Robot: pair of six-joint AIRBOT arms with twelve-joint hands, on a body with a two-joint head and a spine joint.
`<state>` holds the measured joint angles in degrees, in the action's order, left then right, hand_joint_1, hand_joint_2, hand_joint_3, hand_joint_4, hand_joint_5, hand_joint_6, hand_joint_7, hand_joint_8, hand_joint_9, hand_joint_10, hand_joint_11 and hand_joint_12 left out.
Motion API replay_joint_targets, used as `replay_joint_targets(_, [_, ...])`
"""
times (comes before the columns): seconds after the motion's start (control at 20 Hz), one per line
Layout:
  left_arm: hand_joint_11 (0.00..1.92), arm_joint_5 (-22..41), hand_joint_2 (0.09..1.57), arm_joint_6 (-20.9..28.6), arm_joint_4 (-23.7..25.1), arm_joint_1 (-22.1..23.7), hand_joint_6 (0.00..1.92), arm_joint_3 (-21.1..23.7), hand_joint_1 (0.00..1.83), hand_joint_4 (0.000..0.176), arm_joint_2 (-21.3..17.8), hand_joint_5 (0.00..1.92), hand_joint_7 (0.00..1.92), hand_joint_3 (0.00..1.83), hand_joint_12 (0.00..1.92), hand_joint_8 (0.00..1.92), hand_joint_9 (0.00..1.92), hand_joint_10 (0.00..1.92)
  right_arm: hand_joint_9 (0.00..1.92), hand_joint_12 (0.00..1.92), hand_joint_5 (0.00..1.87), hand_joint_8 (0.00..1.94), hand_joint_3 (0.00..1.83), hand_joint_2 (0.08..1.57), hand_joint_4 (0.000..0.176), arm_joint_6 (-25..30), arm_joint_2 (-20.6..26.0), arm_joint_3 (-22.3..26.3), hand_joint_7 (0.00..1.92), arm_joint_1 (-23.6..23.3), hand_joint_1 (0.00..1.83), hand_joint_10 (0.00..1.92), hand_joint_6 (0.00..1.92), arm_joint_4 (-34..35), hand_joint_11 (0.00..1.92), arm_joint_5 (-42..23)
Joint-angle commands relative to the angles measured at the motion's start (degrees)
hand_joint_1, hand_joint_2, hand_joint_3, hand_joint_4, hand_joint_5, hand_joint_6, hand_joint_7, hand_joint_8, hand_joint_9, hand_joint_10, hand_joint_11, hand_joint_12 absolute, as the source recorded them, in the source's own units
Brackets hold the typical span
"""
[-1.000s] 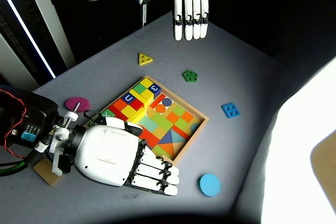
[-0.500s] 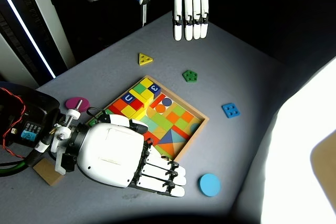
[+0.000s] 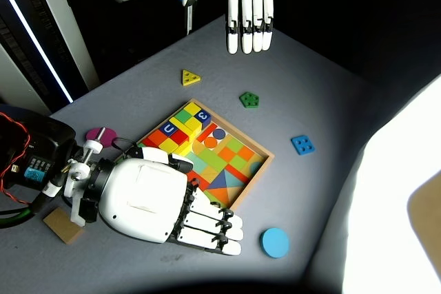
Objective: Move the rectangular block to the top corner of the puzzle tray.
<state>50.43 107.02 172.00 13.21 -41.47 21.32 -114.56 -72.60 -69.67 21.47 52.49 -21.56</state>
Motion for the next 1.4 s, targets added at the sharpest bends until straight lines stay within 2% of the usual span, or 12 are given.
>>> replay_joint_targets(0.0, [0.0, -4.8, 1.18, 0.2, 0.6, 0.4, 0.0, -0.2, 0.0, 0.032, 0.2, 0.1, 0.05, 0.0, 0.32, 0.0, 0.04, 0.0, 0.0, 0.0, 0.66, 0.0, 0.0, 1.17, 0.0, -0.1, 0.5, 0.0, 0.07, -0.6, 0.0, 0.0, 0.01, -1.5, 0.0, -4.6])
replay_joint_targets(0.45, [0.0, -4.8, 1.18, 0.2, 0.6, 0.3, 0.01, -0.3, 0.0, 0.035, 0.1, 0.12, 0.08, 0.0, 0.44, 0.01, 0.08, 0.01, 0.0, 0.0, 0.63, 0.01, 0.0, 1.17, 0.0, 0.5, 2.0, 2.2, 0.09, -1.5, 0.0, 0.0, 0.0, -1.5, 0.0, -4.3])
replay_joint_targets(0.6, [0.0, -4.8, 1.19, 0.2, 0.6, 0.3, 0.0, -0.1, 0.0, 0.024, 0.1, 0.12, 0.09, 0.0, 0.48, 0.01, 0.1, 0.01, 0.0, 0.0, 0.63, 0.02, 0.0, 1.17, 0.0, 0.7, 3.9, 4.5, 0.12, -2.9, 0.0, 0.0, 0.0, -1.5, 0.0, -4.6])
replay_joint_targets(0.8, [0.0, -4.8, 1.19, 0.2, 0.6, 0.3, 0.01, 0.0, 0.0, 0.029, 0.1, 0.13, 0.11, 0.0, 0.48, 0.01, 0.11, 0.01, 0.03, 0.0, 0.63, 0.03, 0.0, 1.17, 0.0, 0.7, 7.3, 8.6, 0.16, -4.7, 0.0, 0.01, 0.0, -1.5, 0.0, -5.6])
replay_joint_targets(0.95, [0.0, -4.8, 1.19, 0.2, 0.6, 0.4, 0.01, 0.1, 0.0, 0.031, 0.1, 0.21, 0.22, 0.0, 0.78, 0.02, 0.24, 0.03, 0.13, 0.01, 0.58, 0.06, 0.0, 1.17, 0.0, 0.6, 8.9, 11.3, 0.25, -5.5, 0.0, 0.06, 0.0, -1.5, 0.03, -5.7])
replay_joint_targets(1.0, [0.0, -4.8, 1.2, 0.2, 0.6, 0.4, 0.01, 0.1, 0.0, 0.036, 0.1, 0.25, 0.28, 0.0, 0.88, 0.01, 0.3, 0.02, 0.19, 0.27, 0.57, 0.04, 0.0, 1.17, 0.0, 0.5, 8.9, 11.7, 0.33, -5.5, 0.0, 0.11, 0.0, -1.6, 0.0, -5.8])
replay_joint_targets(1.05, [0.06, -4.8, 1.2, 0.2, 0.6, 0.4, 0.01, 0.1, 0.0, 0.035, 0.1, 0.32, 0.43, 0.0, 1.03, 0.01, 0.46, 0.04, 0.3, 0.92, 0.6, 0.06, 0.0, 1.19, 0.0, 0.5, 8.9, 11.8, 0.48, -5.4, 0.0, 0.23, 0.02, -2.0, 0.0, -6.0])
replay_joint_targets(1.1, [0.19, -4.8, 1.22, 0.2, 0.6, 0.4, 0.02, 0.1, 0.01, 0.014, 0.1, 0.42, 0.59, 0.0, 1.05, 0.02, 0.62, 0.06, 0.34, 1.39, 0.68, 0.13, 0.0, 1.19, 0.0, 0.5, 8.9, 12.2, 0.63, -5.0, 0.0, 0.65, 0.07, -3.5, 0.0, -7.0])
replay_joint_targets(1.15, [0.28, -4.8, 1.25, 0.2, 0.6, 0.4, 0.02, 0.1, 0.02, 0.0, 0.1, 0.53, 0.73, 0.0, 1.15, 0.05, 0.75, 0.12, 0.37, 1.72, 0.73, 0.24, 0.0, 1.2, 0.0, 0.8, 8.9, 12.6, 0.73, -4.7, 0.0, 1.06, 0.14, -5.0, 0.0, -8.1])
replay_joint_targets(1.2, [0.39, -4.8, 1.26, 0.2, 0.6, 0.4, 0.01, 0.1, 0.06, 0.0, 0.1, 0.75, 0.88, 0.0, 1.36, 0.16, 0.71, 0.74, 0.44, 1.91, 0.6, 1.11, 0.0, 1.21, 0.0, 1.2, 8.9, 12.8, 0.61, -4.4, 0.03, 1.54, 0.8, -5.8, 0.17, -8.4])
replay_joint_targets(1.25, [0.39, -4.8, 1.26, 0.2, 0.6, 0.4, 0.01, 0.1, 0.06, 0.0, 0.1, 0.75, 0.88, 0.0, 1.36, 0.16, 0.71, 0.74, 0.44, 1.91, 0.6, 1.11, 0.0, 1.21, 0.0, 1.5, 9.0, 13.0, 0.61, -4.3, 0.03, 1.54, 0.8, -5.9, 0.17, -8.2])
replay_joint_targets(1.35, [0.38, -4.8, 1.28, 0.2, 0.6, 0.4, 0.03, 0.2, 0.02, 0.0, 0.1, 0.86, 0.72, 0.0, 1.59, 0.75, 0.6, 1.2, 0.47, 1.92, 0.59, 1.49, 0.0, 1.21, 0.0, 1.6, 9.0, 13.2, 0.62, -4.3, 0.06, 1.75, 1.12, -6.0, 0.29, -8.1])
